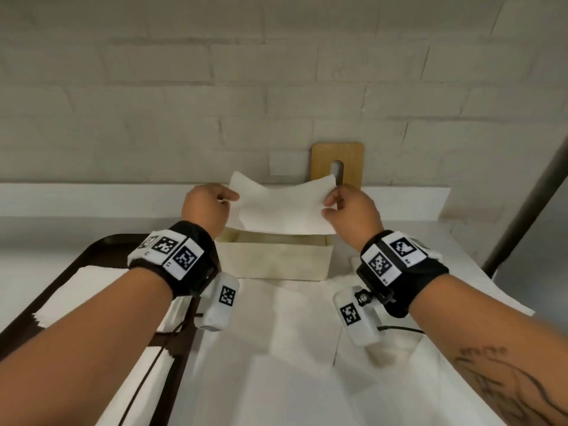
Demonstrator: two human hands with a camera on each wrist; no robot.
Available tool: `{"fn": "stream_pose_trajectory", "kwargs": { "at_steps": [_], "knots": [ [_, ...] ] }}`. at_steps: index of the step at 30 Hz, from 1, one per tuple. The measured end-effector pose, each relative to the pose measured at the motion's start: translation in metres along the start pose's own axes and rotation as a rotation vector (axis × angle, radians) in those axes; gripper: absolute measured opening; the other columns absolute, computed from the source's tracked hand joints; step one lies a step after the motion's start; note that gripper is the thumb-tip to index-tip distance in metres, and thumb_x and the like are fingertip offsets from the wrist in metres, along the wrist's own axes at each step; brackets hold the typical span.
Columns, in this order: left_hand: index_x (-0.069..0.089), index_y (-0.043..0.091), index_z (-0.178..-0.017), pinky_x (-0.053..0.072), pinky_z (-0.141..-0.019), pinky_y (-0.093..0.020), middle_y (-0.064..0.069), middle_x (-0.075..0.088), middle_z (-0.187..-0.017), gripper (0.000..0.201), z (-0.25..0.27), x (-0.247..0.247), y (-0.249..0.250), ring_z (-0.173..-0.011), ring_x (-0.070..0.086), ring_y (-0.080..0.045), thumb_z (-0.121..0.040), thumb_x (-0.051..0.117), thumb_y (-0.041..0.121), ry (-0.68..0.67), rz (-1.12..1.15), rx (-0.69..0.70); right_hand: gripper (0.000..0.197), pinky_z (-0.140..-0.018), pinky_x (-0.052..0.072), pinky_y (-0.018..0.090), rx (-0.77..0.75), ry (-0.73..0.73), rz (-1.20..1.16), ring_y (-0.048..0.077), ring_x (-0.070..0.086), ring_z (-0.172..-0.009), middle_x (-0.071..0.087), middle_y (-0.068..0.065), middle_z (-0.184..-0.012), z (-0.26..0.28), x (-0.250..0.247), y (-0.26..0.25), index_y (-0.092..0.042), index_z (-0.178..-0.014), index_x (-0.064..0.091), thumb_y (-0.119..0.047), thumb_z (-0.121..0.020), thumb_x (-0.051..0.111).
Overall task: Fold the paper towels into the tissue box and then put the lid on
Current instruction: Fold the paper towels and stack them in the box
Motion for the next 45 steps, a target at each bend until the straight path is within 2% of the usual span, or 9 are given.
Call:
{"fn": "stream_pose_trajectory", "kwargs": {
  "at_steps": [4, 7, 15, 20, 24, 28, 32, 38, 45],
  "knots": [
    [0.063, 0.012, -0.118, 0.04, -0.093, -0.023, -0.01, 0.056, -0.132, 0.044, -0.01, 0.029, -0.02, -0.116, 0.054, -0.027, -0.087, 0.037, -0.007, -0.212, -0.119, -0.098, 0.018, -0.087, 0.031, 0.033, 0.0, -0.136, 0.259, 0.018, 0.057, -0.099, 0.041, -0.022, -0.069, -0.011, 0.023, 0.02, -0.027, -0.093, 0.063, -0.013, -0.086, 0.053],
    [0.057, 0.016, -0.127, 0.036, -0.105, -0.03, -0.008, 0.048, -0.14, 0.044, -0.012, 0.049, -0.027, -0.125, 0.047, -0.027, -0.09, 0.037, 0.003, -0.383, -0.311, -0.077, 0.024, -0.089, 0.028, 0.037, -0.009, -0.209, 0.43, 0.019, 0.057, -0.104, 0.061, -0.016, -0.091, -0.014, 0.036, 0.028, -0.029, -0.095, 0.064, -0.014, -0.085, 0.047],
    [0.06, 0.011, -0.103, 0.023, -0.075, -0.039, -0.006, 0.06, -0.094, 0.043, -0.004, 0.077, -0.031, -0.076, 0.044, -0.024, -0.092, 0.02, 0.021, -0.497, -0.95, 0.177, 0.032, -0.1, 0.029, 0.047, -0.019, -0.505, 0.853, 0.027, 0.048, -0.108, 0.061, 0.006, -0.109, -0.02, 0.059, 0.038, -0.017, -0.101, 0.065, -0.022, -0.091, 0.035],
    [0.06, 0.01, -0.109, 0.034, -0.08, -0.036, -0.012, 0.054, -0.11, 0.037, 0.0, 0.069, -0.022, -0.099, 0.05, -0.03, -0.092, 0.034, 0.031, -0.371, -0.785, 0.14, 0.037, -0.091, 0.031, 0.042, -0.141, -0.407, 0.814, 0.031, 0.044, -0.113, 0.053, 0.009, -0.116, -0.014, 0.046, 0.028, -0.014, -0.104, 0.064, -0.039, -0.092, 0.04],
    [0.061, 0.008, -0.099, 0.043, -0.076, -0.033, -0.013, 0.057, -0.106, 0.022, 0.025, 0.05, -0.007, -0.096, 0.055, -0.03, -0.085, 0.054, 0.024, -0.147, -0.443, 0.251, 0.015, -0.071, 0.038, 0.033, -0.293, -0.165, 0.459, 0.027, 0.054, -0.092, 0.057, 0.007, -0.094, 0.011, 0.027, 0.006, -0.013, -0.083, 0.061, -0.027, -0.084, 0.059],
    [0.058, 0.008, -0.105, 0.042, -0.075, -0.029, -0.008, 0.063, -0.106, 0.029, 0.054, 0.048, -0.008, -0.099, 0.059, -0.025, -0.088, 0.054, 0.031, -0.419, -0.469, 0.074, 0.017, -0.075, 0.046, 0.031, -0.062, -0.568, 0.24, 0.02, 0.059, -0.082, 0.062, 0.003, -0.087, 0.039, 0.04, 0.009, -0.016, -0.078, 0.056, -0.03, -0.084, 0.064],
    [0.055, 0.009, -0.114, 0.041, -0.084, -0.027, -0.007, 0.059, -0.119, 0.044, 0.075, 0.059, -0.024, -0.11, 0.055, -0.023, -0.084, 0.061, 0.04, -0.621, -0.572, -0.03, 0.062, -0.1, 0.042, 0.034, 0.04, -0.769, 0.379, 0.021, 0.051, -0.119, 0.051, 0.004, -0.133, 0.06, 0.069, 0.023, -0.014, -0.131, 0.046, -0.037, -0.079, 0.07],
    [0.045, 0.01, -0.128, 0.041, -0.101, -0.03, -0.008, 0.05, -0.132, 0.073, 0.096, 0.066, -0.045, -0.122, 0.048, -0.022, -0.072, 0.071, 0.048, -0.664, -0.699, -0.14, 0.087, -0.105, 0.037, 0.042, -0.05, -0.761, 0.629, 0.027, 0.044, -0.127, 0.046, 0.005, -0.138, 0.083, 0.088, 0.016, -0.017, -0.14, 0.031, -0.039, -0.069, 0.076],
    [0.037, 0.007, -0.135, 0.039, -0.103, -0.03, -0.008, 0.045, -0.139, 0.072, 0.105, 0.059, -0.052, -0.128, 0.044, -0.023, -0.076, 0.074, 0.024, -0.693, -0.436, -0.237, 0.073, -0.103, 0.041, 0.04, 0.067, -0.817, 0.52, 0.029, 0.052, -0.119, 0.054, 0.004, -0.129, 0.1, 0.085, 0.003, -0.013, -0.136, 0.037, -0.022, -0.073, 0.075]
  ]
}}
Point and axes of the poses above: each hand's wrist, its own z-axis away from the middle knuckle, its own x-axis out of the palm, y = z × x, the point moved 2 cm from there along -z, towards the middle knuckle
